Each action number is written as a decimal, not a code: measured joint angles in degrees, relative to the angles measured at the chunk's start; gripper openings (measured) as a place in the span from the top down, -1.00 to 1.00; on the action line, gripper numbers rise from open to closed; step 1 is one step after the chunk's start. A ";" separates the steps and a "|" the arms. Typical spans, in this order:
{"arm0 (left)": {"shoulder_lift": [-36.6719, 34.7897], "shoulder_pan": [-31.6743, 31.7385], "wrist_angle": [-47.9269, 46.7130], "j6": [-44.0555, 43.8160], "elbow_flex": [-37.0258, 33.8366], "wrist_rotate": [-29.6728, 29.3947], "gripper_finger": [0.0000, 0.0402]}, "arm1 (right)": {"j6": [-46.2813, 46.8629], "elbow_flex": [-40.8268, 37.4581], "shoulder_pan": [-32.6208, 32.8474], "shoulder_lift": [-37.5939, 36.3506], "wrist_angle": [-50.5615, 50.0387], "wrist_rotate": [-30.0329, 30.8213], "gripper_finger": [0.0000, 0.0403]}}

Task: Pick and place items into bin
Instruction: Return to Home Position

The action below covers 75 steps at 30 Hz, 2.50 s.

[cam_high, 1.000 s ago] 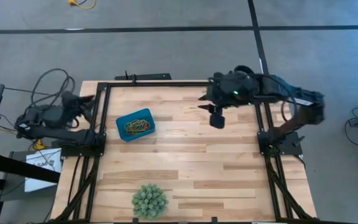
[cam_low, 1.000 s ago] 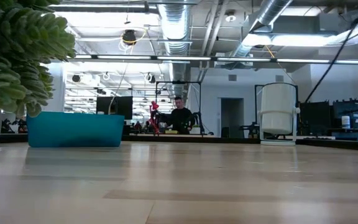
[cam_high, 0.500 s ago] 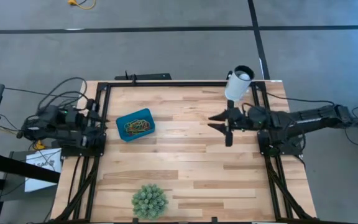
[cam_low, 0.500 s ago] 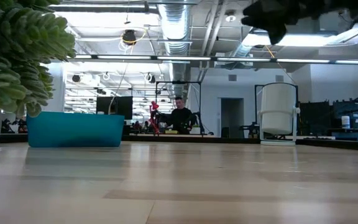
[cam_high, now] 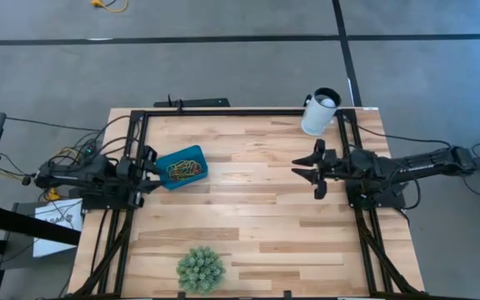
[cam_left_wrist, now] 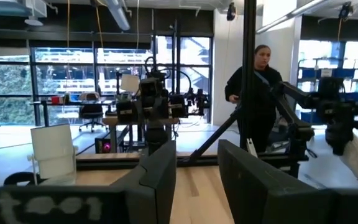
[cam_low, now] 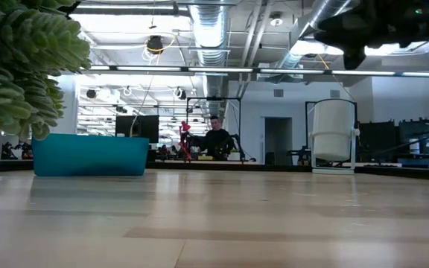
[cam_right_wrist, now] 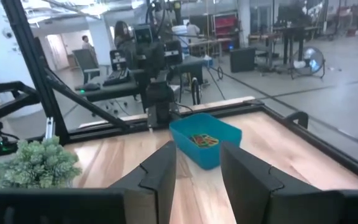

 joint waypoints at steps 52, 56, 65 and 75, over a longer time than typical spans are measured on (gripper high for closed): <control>-0.87 0.00 5.33 4.95 -8.35 2.42 0.45 | -4.19 -16.49 0.72 -36.64 -11.64 1.57 0.42; -0.79 -0.02 -2.65 3.76 -8.39 0.95 0.45 | -4.19 -16.49 0.74 -36.62 -11.69 1.57 0.42; -0.21 -0.01 -6.45 -3.61 -8.30 -0.31 0.45 | -4.19 -16.49 0.74 -36.64 -11.67 1.55 0.42; -0.20 -0.01 -6.64 -3.91 -8.28 -0.33 0.45 | -4.19 -16.49 0.74 -36.63 -12.08 1.53 0.42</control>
